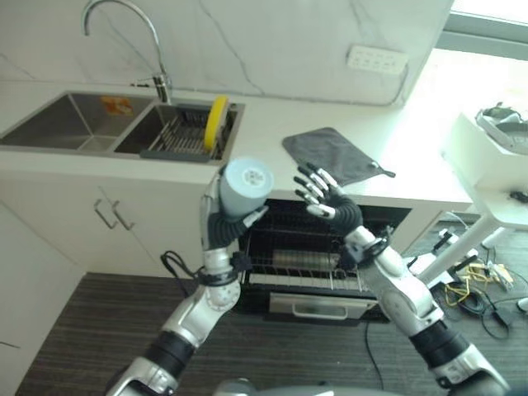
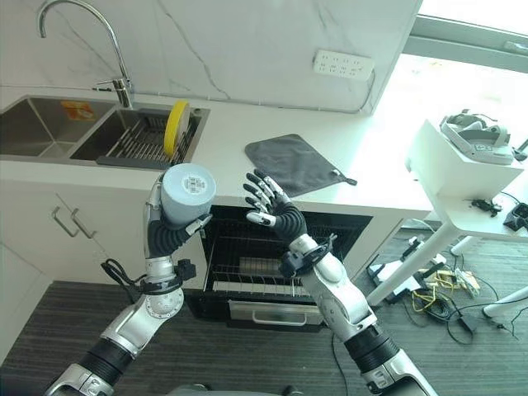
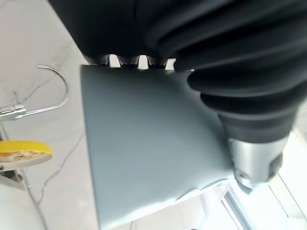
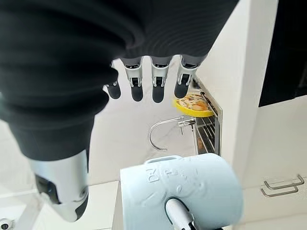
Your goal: Place the dishes in the dishwasher.
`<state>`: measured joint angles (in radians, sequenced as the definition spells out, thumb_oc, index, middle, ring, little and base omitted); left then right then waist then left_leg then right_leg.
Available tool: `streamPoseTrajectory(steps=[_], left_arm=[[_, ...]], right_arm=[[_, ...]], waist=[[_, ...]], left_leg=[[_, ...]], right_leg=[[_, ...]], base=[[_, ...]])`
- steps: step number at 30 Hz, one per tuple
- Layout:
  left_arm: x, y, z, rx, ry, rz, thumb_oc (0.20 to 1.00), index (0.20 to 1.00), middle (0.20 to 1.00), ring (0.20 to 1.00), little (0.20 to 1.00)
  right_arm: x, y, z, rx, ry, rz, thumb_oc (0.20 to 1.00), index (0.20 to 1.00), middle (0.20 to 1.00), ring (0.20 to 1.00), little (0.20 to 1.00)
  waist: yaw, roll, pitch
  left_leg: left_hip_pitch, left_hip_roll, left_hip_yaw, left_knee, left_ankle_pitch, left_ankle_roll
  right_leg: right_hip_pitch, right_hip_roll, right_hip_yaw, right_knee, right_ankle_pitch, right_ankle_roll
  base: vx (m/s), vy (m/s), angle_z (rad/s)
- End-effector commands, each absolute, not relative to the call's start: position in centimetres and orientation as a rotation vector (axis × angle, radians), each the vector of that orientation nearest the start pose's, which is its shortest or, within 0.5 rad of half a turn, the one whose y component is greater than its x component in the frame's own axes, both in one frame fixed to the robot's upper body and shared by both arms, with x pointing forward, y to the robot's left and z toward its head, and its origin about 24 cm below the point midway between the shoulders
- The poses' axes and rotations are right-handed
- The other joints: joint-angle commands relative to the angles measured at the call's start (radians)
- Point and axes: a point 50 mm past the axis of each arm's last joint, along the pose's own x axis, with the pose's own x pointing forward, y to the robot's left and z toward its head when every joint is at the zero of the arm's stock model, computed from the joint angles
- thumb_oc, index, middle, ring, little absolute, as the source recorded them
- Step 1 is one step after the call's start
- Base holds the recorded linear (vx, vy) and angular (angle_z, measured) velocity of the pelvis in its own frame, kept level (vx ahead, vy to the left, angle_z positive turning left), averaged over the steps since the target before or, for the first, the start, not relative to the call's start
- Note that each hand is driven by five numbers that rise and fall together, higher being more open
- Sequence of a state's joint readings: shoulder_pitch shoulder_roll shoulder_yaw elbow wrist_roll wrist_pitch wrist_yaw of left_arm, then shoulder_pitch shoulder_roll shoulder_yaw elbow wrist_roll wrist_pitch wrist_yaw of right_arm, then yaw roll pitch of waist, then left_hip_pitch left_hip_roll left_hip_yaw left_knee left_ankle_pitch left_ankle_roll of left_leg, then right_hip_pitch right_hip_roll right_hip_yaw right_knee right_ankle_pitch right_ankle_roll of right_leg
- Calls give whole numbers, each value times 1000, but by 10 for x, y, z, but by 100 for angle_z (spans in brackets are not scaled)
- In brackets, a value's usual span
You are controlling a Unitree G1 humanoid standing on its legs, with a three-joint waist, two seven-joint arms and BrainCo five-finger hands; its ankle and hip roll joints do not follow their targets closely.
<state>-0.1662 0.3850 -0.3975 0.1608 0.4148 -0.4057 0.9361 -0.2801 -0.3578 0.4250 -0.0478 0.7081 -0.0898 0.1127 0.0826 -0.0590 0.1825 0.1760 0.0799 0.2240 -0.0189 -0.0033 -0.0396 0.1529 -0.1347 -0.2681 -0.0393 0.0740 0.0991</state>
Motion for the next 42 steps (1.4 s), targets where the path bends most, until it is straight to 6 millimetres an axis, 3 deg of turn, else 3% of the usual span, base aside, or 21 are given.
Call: streamPoseTrajectory(steps=[1,7,16,30,42], left_arm=[[261,127,112,459,-853,244,200,200,200,200,200],[260,121,110,462,-828,202,200,200,200,200,200],[263,109,106,439,-758,118,200,200,200,200,200],[264,96,102,359,-678,71,200,200,200,200,200],[265,86,104,345,-663,9,200,200,200,200,200]], right_arm=[[282,-77,144,264,-326,668,1000,1000,1000,1000,1000],[286,-70,150,123,-384,624,1000,1000,1000,1000,1000],[291,-59,155,68,-401,611,1000,1000,1000,1000,1000],[293,-40,155,67,-365,664,1000,1000,1000,1000,1000],[288,-27,140,81,-275,717,1000,1000,1000,1000,1000]], waist=[[20,-17,7],[31,-16,11],[38,-10,17],[39,-2,23],[37,3,18]], left_leg=[[-7,-12,-4,106,-100,1],[-12,-17,-11,127,-112,5],[-14,-24,-20,140,-118,8],[-11,-27,-18,144,-117,5],[-2,-29,-13,133,-110,8]], right_leg=[[35,-68,-31,51,-59,57],[37,-72,-28,56,-63,54],[39,-77,-28,65,-67,53],[44,-78,-29,67,-75,46],[49,-80,-32,66,-76,46]], base=[[35,13,1],[40,7,9],[8,-2,0],[0,0,0],[0,0,0]])
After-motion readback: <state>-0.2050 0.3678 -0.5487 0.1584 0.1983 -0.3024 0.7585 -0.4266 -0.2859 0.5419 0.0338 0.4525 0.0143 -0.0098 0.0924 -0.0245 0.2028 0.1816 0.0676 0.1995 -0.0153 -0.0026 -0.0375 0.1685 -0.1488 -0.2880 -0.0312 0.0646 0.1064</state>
